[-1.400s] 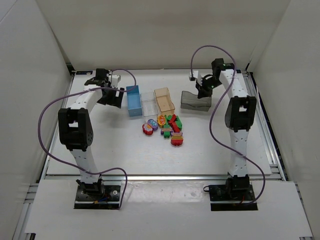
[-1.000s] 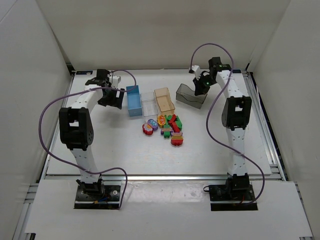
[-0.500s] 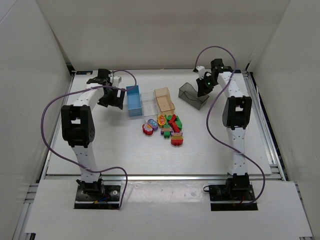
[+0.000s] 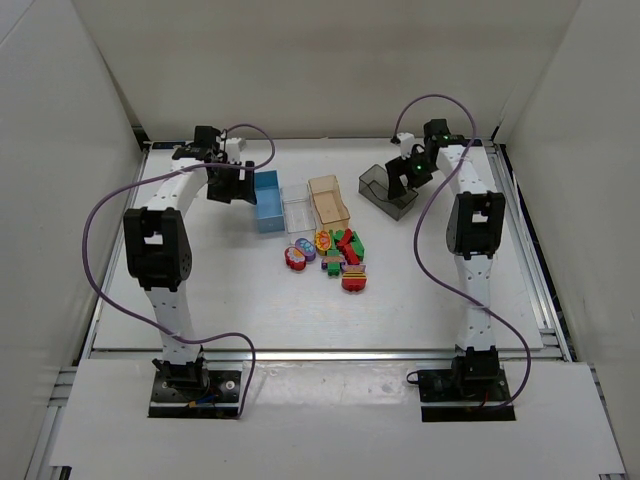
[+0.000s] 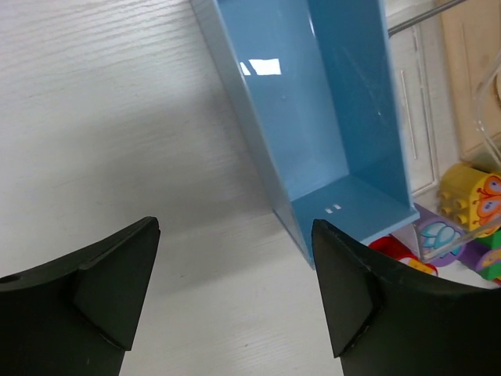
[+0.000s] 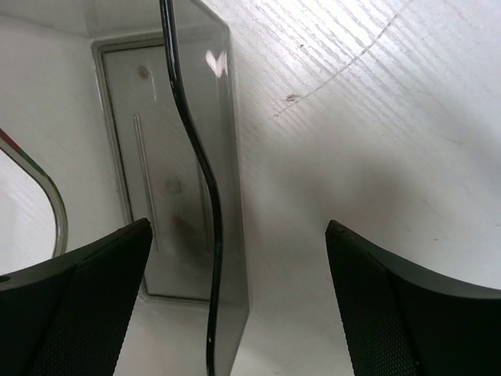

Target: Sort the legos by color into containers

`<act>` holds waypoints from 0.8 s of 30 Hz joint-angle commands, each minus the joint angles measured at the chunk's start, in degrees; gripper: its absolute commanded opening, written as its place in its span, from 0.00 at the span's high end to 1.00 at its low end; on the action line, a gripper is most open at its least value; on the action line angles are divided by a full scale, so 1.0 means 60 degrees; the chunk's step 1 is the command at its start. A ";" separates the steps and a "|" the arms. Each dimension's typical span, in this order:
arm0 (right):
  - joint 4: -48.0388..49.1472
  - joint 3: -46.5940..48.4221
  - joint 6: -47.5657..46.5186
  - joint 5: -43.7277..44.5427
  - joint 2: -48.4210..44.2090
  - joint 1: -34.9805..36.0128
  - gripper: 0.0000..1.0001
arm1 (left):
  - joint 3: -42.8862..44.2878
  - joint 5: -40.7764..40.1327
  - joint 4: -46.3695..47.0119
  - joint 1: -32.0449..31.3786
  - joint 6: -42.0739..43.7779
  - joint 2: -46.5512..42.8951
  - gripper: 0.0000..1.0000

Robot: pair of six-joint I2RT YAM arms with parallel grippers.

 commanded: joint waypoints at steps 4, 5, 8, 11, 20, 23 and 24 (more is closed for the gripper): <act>0.0615 -0.0044 0.1180 -0.0489 -0.1006 -0.0031 0.05 | 0.0291 0.0391 -0.0054 -0.0294 -0.0685 0.0070 0.15; 0.0688 -0.0014 0.1312 -0.0533 -0.1007 -0.0031 0.05 | 0.0320 0.0360 -0.0068 -0.0324 -0.0746 0.0203 0.15; 0.0791 0.0044 0.1780 -0.0680 -0.1197 -0.0031 0.05 | 0.0452 0.0142 -0.0010 -0.0426 -0.0995 0.0584 0.20; 0.0879 0.0074 0.2030 -0.0768 -0.1344 -0.0060 0.05 | 0.0803 -0.0196 -0.0010 -0.0587 -0.1054 0.0877 0.24; 0.1011 0.0030 0.2382 -0.0812 -0.1608 -0.0177 0.05 | 0.1580 -0.1397 -0.0039 -0.0983 -0.1113 0.1756 0.47; 0.1055 -0.0087 0.2368 -0.0841 -0.1710 -0.0235 0.05 | 0.1770 -0.1938 -0.0039 -0.1012 -0.0850 0.1815 0.54; 0.1070 -0.0160 0.2353 -0.0856 -0.1725 -0.0207 0.05 | 0.1829 -0.2085 -0.0039 -0.1012 -0.0530 0.1844 0.56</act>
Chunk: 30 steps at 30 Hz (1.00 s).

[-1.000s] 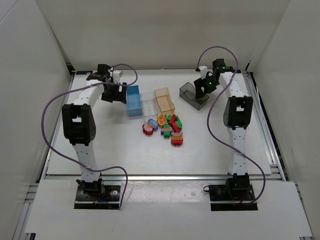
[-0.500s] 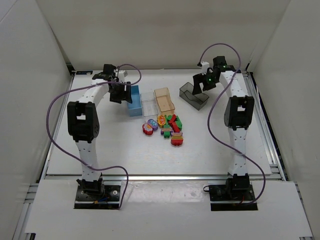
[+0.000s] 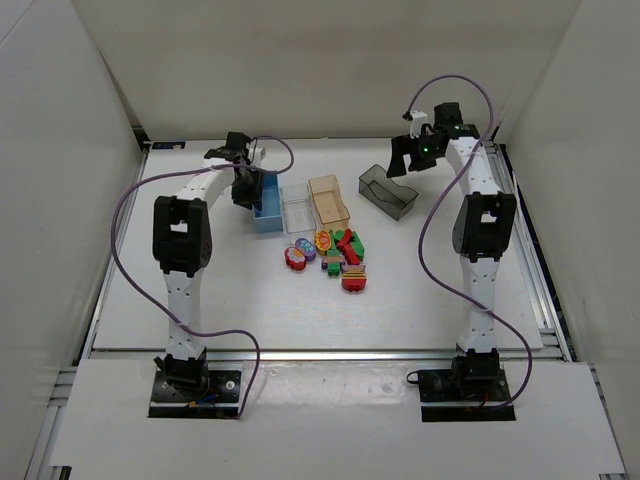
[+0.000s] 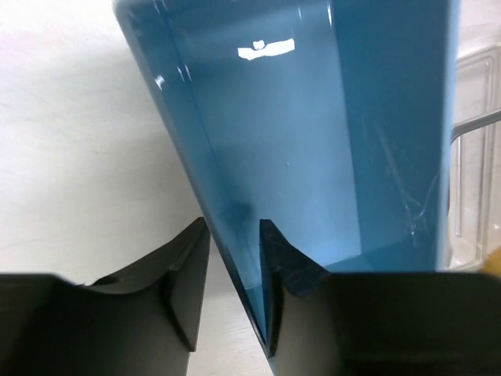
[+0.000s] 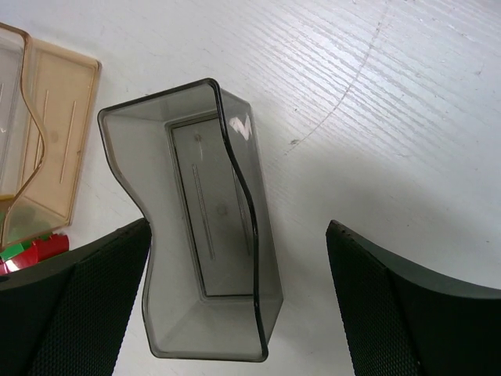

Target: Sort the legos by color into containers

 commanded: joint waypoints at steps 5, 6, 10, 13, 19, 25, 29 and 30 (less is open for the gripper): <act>0.0236 -0.0365 0.0043 -0.0368 -0.0877 -0.0108 0.05 | 0.1468 -0.0400 -0.0050 0.0139 0.2120 -0.0050 0.68; 0.0265 -0.0395 0.0028 -0.0412 -0.0906 -0.0137 0.05 | 0.1702 -0.0181 -0.0137 0.0212 0.2877 -0.0005 0.69; 0.0338 -0.0673 -0.0132 -0.0646 -0.1082 -0.0123 0.05 | 0.3704 0.1283 -0.1671 0.0739 0.4582 0.0871 0.75; 0.0324 -0.0703 -0.0191 -0.0720 -0.1140 -0.0123 0.05 | 0.4617 0.1653 -0.2639 0.1003 0.5315 0.1472 0.84; 0.0089 -0.0732 -0.0469 -0.0720 -0.1155 -0.0108 0.06 | 0.4752 0.2281 -0.3521 0.1194 0.6006 0.1636 0.89; -0.0028 -0.1025 -0.0587 -0.0822 -0.1258 -0.0123 0.04 | 0.4416 0.3631 -0.3026 0.1487 0.3070 0.1065 0.41; -0.0057 -0.1040 -0.0616 -0.0866 -0.1287 -0.0079 0.03 | 0.3113 0.2726 -0.1183 0.1810 0.1188 -0.0147 0.39; -0.0057 -0.1040 -0.0602 -0.0866 -0.1287 -0.0108 0.04 | 0.2748 0.2519 -0.1019 0.1737 0.1070 -0.0354 0.38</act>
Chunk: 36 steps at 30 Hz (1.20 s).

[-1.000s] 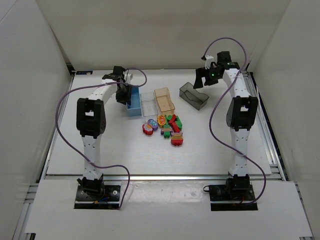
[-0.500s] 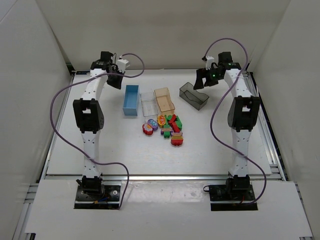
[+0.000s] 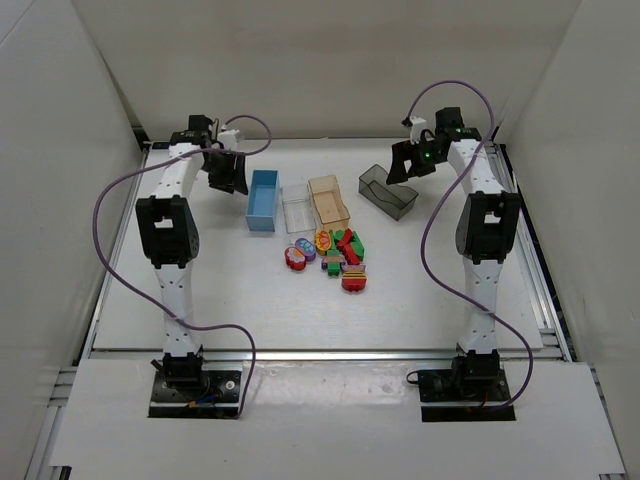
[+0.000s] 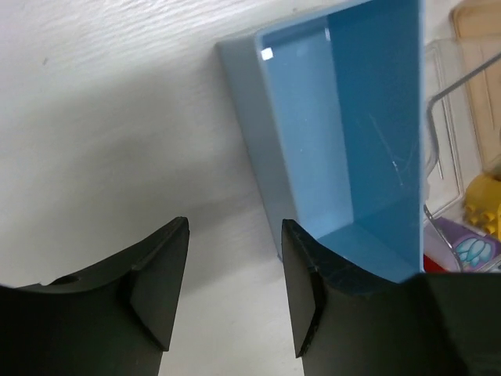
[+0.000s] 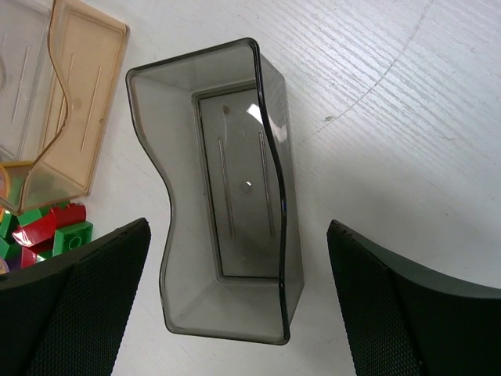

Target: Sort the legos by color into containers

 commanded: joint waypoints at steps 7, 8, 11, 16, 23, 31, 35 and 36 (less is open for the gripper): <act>-0.0087 -0.0089 -0.0241 -0.0221 -0.0770 0.0027 0.03 | -0.1335 -0.0533 0.1238 -0.0467 -0.1758 -0.2097 0.38; -0.0101 -0.0104 -0.0271 -0.0192 -0.0799 0.0041 0.03 | -0.1408 -0.0504 0.1325 -0.0510 -0.1803 -0.2140 0.38; -0.0131 -0.0163 -0.0359 -0.0192 -0.0799 0.0027 0.03 | -0.1468 -0.0504 0.1355 -0.0642 -0.1833 -0.2156 0.37; -0.0146 -0.0090 -0.0359 -0.0163 -0.0726 0.0042 0.03 | -0.1497 -0.1495 0.1355 -0.1037 -0.1803 -0.1966 0.37; -0.0218 -0.0177 -0.0417 -0.0177 -0.0755 0.0012 0.03 | -0.1556 -0.3462 0.1384 -0.1375 -0.2096 -0.1629 0.38; -0.0204 -0.0178 -0.0447 -0.0177 -0.0697 -0.0017 0.03 | -0.1701 -0.3727 0.1370 -0.1492 -0.2125 -0.1116 0.47; -0.0204 -0.0192 -0.0461 -0.0134 -0.0682 -0.0017 0.03 | -0.1965 -0.3289 0.1355 -0.1492 -0.2096 -0.1028 0.65; -0.0219 -0.0236 -0.0490 -0.0119 -0.0668 -0.0017 0.03 | -0.2009 -0.3186 0.1355 -0.1492 -0.2067 -0.1013 0.69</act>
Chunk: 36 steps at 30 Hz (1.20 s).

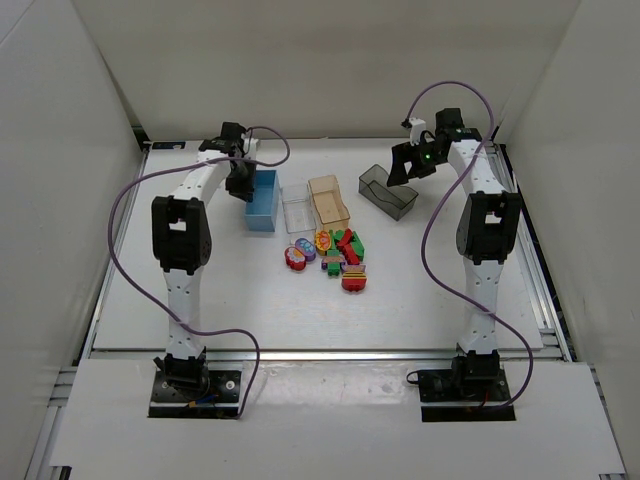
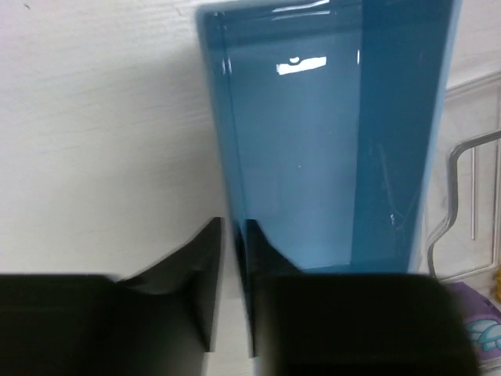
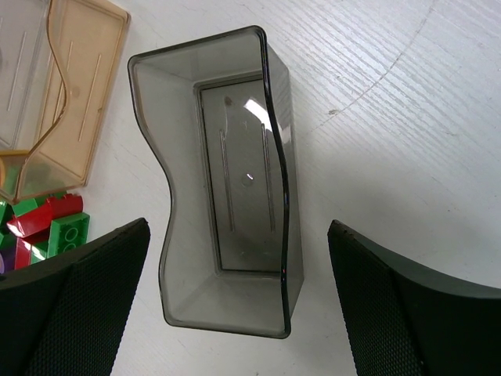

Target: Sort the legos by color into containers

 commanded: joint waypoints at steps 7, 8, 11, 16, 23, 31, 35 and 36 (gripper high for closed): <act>-0.0164 -0.0142 -0.0254 -0.0119 -0.0573 0.0009 0.04 | -0.0236 0.0946 0.0033 -0.0043 0.1241 -0.0186 0.90; -0.0164 -0.0142 -0.0283 -0.0148 -0.0587 -0.0020 0.04 | -0.0251 0.0990 0.0018 -0.0028 0.1592 -0.0230 0.90; -0.0208 -0.0215 -0.0401 -0.0382 -0.0646 -0.0021 0.04 | 0.0013 0.1253 -0.0376 0.0103 0.3290 -0.0289 0.90; -0.0281 -0.0274 -0.0488 -0.0851 -0.0719 -0.0021 0.04 | 0.0801 0.1592 -0.0611 0.0616 0.4989 -0.0275 0.90; -0.0413 -0.0274 -0.0664 -0.1174 -0.0836 -0.0006 0.04 | 0.1637 0.1019 -0.0568 0.1041 0.5696 0.0282 0.89; -0.0735 -0.0420 -0.1030 -0.1613 -0.0997 0.0038 0.03 | 0.1683 0.0888 -0.0554 0.0968 0.5536 0.0780 0.75; -0.0969 -0.0493 -0.1396 -0.1730 -0.1085 0.0126 0.02 | 0.1771 0.0902 -0.0568 0.0968 0.5214 0.1014 0.62; -0.0999 -0.0537 -0.1469 -0.1745 -0.1129 0.0155 0.02 | 0.1814 0.0931 -0.0568 0.0968 0.5054 0.1058 0.56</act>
